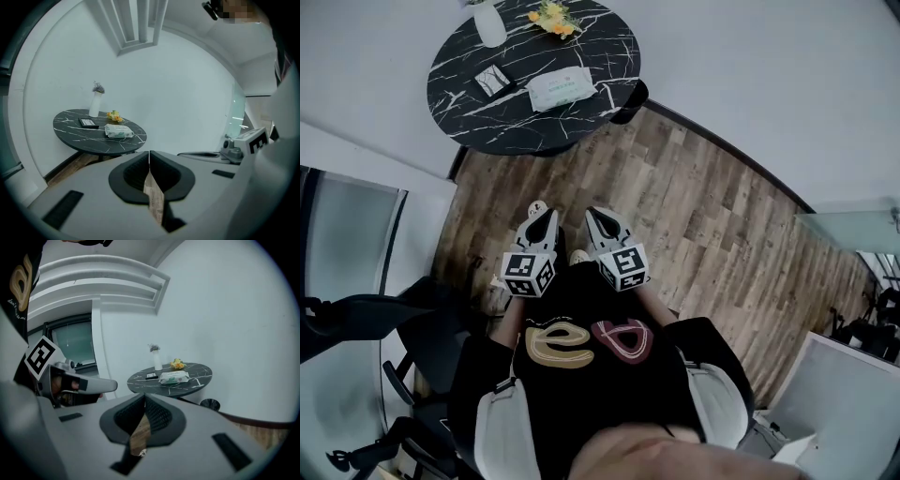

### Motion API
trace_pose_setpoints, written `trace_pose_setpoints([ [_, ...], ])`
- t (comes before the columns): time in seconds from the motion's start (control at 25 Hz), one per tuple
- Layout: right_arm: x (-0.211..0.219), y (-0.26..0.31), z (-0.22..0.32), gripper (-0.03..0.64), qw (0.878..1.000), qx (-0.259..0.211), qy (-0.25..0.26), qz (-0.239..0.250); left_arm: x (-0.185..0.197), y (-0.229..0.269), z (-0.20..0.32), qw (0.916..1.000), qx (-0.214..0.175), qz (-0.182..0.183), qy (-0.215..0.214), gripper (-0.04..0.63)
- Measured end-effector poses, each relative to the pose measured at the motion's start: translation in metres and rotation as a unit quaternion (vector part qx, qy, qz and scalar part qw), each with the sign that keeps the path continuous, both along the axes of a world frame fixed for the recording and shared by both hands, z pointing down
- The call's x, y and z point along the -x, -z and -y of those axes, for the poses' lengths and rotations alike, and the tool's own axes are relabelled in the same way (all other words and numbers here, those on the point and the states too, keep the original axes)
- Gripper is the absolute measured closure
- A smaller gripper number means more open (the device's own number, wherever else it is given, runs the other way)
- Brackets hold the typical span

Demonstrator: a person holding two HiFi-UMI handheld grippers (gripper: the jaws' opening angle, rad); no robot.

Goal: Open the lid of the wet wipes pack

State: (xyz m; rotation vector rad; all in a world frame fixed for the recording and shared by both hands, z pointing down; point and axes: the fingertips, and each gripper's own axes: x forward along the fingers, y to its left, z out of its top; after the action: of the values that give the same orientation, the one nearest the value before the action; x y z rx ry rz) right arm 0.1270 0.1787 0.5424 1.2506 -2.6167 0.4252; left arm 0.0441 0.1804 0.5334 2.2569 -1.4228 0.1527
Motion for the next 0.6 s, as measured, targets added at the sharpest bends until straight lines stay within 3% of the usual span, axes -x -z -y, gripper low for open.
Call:
trace_pose_setpoints([
  [0.6, 0.021, 0.002, 0.099, 0.604, 0.999, 0.008, -0.044, -0.028, 0.039, -0.003, 0.119, 0.9998, 0.004, -0.011, -0.018, 0.577],
])
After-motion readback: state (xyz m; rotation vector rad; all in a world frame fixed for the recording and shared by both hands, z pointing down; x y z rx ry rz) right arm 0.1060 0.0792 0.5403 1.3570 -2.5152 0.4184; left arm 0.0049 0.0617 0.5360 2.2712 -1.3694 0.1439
